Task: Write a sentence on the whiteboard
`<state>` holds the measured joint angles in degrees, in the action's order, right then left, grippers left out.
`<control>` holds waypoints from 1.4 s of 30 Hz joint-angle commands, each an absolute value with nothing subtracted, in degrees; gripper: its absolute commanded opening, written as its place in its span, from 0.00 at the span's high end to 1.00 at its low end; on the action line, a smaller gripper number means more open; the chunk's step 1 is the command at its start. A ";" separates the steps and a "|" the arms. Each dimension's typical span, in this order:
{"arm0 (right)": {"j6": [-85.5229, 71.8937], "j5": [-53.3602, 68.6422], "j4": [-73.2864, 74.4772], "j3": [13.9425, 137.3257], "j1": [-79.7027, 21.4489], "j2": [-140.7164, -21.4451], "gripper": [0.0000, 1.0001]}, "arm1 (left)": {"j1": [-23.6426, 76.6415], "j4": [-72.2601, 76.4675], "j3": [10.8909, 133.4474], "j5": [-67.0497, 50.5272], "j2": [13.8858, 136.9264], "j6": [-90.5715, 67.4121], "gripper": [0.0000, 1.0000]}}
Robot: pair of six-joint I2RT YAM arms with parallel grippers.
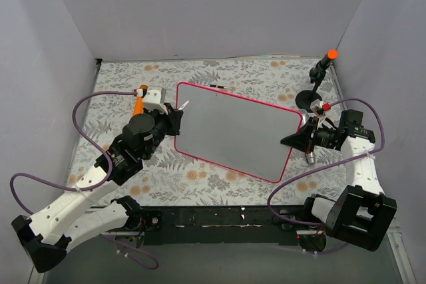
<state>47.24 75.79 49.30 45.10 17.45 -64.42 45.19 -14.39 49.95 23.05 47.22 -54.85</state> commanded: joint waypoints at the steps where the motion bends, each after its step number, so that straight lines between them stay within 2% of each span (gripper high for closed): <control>1: 51.06 67.59 44.74 45.09 17.58 -63.46 0.99 | 42.02 -12.57 49.92 21.54 47.37 -54.40 1.00; 8: 51.15 67.59 44.91 45.09 17.49 -63.28 0.99 | 34.82 -11.43 48.96 11.45 47.38 -55.81 1.00; 15: 51.68 67.85 45.18 45.18 17.49 -63.46 0.99 | 24.54 -10.90 46.05 -7.36 44.03 -52.21 1.00; 19: 52.12 67.85 45.70 45.35 17.49 -63.63 0.99 | 17.59 -11.69 47.37 -22.45 46.83 -50.63 1.00; 26: 52.38 67.94 45.97 45.35 17.40 -63.46 0.99 | 8.01 -8.27 47.02 -38.38 49.83 -50.79 1.00; 33: 52.91 68.03 46.32 45.53 17.40 -63.72 0.99 | 5.36 -3.70 46.93 -46.75 50.53 -49.92 1.00; 42: 53.17 68.11 46.58 45.62 17.23 -63.72 0.99 | 2.73 -0.62 47.64 -50.18 54.75 -51.33 1.00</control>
